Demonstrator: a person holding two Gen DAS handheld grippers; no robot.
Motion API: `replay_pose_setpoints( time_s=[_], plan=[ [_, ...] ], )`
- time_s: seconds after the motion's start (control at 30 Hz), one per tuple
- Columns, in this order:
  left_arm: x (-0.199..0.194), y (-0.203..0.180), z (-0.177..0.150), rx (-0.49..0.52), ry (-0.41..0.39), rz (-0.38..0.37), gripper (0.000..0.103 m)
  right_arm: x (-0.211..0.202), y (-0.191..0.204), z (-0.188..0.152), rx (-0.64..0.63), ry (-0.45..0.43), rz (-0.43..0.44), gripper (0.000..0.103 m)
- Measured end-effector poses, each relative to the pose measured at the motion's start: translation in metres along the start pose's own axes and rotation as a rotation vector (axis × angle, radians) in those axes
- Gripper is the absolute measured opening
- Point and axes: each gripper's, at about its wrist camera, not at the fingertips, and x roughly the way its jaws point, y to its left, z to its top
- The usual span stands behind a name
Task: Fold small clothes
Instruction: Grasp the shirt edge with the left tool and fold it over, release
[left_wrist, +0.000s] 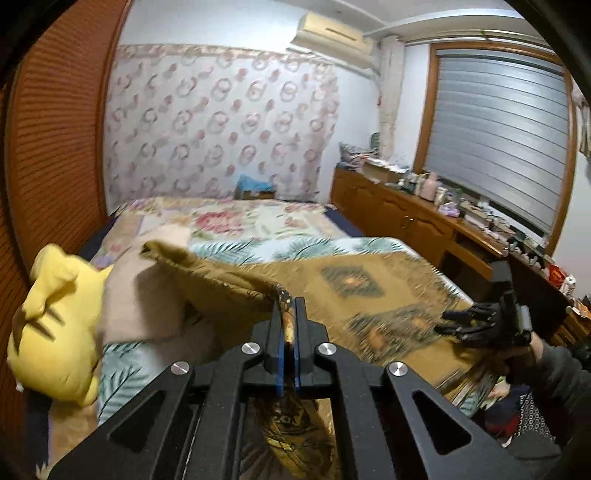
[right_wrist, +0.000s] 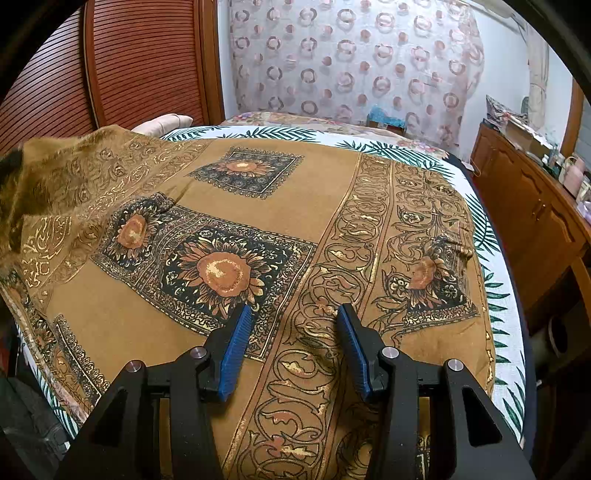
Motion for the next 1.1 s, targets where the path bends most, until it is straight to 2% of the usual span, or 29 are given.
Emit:
replay_pose_setpoints(
  time_s=[0.23,0.47,0.67,0.77,0.83,0.93,1.1],
  plan=[
    [0.029,-0.04,0.023,0.057,0.008,-0.094,0.003,-0.003,0.003,0.001,-0.003,0.012,-0.013,0.051],
    [0.05,-0.085,0.043,0.134,0.043,-0.193,0.003,-0.046,-0.003,-0.001,0.03,-0.036,0.002,0.051],
    [0.056,-0.113,0.054,0.176,0.047,-0.231,0.003,-0.073,-0.007,-0.002,0.057,-0.088,-0.022,0.051],
    [0.059,-0.121,0.049,0.196,0.061,-0.222,0.004,-0.077,-0.003,-0.004,0.061,-0.102,-0.015,0.051],
    [0.06,-0.124,0.044,0.211,0.065,-0.211,0.023,-0.077,-0.003,-0.006,0.057,-0.101,-0.01,0.051],
    [0.059,-0.12,0.039,0.206,0.069,-0.188,0.039,-0.074,0.004,-0.007,0.053,-0.101,0.005,0.051],
    [0.06,-0.105,0.03,0.197,0.083,-0.122,0.04,-0.075,0.009,-0.003,0.039,-0.107,0.047,0.051]
  ],
)
